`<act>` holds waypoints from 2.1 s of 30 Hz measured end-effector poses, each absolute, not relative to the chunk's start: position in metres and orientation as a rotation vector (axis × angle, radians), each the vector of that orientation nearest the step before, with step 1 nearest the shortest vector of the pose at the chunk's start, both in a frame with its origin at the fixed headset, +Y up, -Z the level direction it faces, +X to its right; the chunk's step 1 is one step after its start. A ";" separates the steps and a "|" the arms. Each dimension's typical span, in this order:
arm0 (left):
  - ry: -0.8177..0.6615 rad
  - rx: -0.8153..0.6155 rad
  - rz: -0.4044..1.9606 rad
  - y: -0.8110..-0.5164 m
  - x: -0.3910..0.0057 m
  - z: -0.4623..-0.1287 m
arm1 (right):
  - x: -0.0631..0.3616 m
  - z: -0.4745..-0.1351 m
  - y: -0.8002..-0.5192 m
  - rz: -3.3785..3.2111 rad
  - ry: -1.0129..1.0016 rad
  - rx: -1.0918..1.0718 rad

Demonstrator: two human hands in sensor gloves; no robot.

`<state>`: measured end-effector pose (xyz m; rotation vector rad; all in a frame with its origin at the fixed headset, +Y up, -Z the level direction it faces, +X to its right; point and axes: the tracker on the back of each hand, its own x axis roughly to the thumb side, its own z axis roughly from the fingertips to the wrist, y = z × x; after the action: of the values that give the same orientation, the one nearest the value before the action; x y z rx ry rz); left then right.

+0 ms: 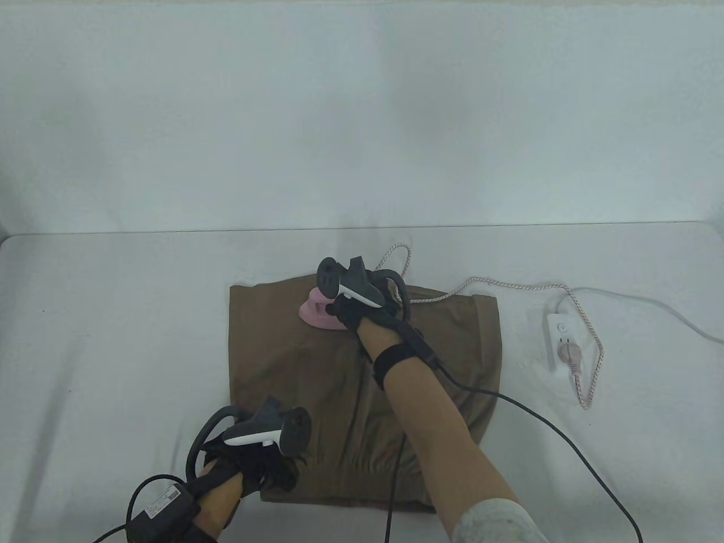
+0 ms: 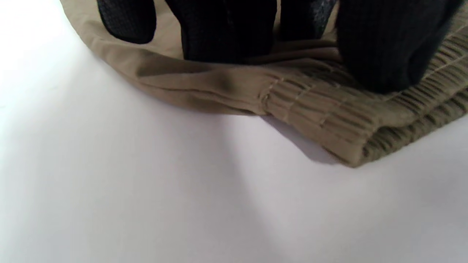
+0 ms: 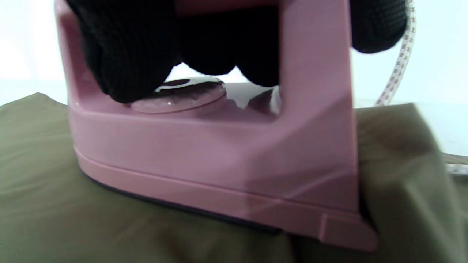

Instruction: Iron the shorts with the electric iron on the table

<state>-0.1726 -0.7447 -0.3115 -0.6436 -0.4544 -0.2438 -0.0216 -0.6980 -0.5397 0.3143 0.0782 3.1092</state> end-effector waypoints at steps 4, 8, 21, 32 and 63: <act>-0.455 -0.645 -0.247 -0.745 -0.172 -0.312 | -0.023 -0.538 -0.699 3.100 0.072 0.310; -0.460 -0.645 -0.245 -0.744 -0.172 -0.312 | -0.039 -0.537 -0.698 3.092 0.086 0.359; -0.464 -0.646 -0.262 -0.744 -0.170 -0.312 | -0.122 -0.522 -0.703 2.993 0.169 0.592; -0.471 -0.638 -0.264 -0.745 -0.170 -0.312 | -0.157 -0.506 -0.705 2.959 0.142 0.698; -0.473 -0.641 -0.242 -0.745 -0.170 -0.313 | -0.007 -0.510 -0.701 3.086 0.080 0.286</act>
<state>-0.1705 -0.7454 -0.3130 -0.6406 -0.4730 -0.2415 -0.0067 -0.7011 -0.5103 0.2858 0.0805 3.0856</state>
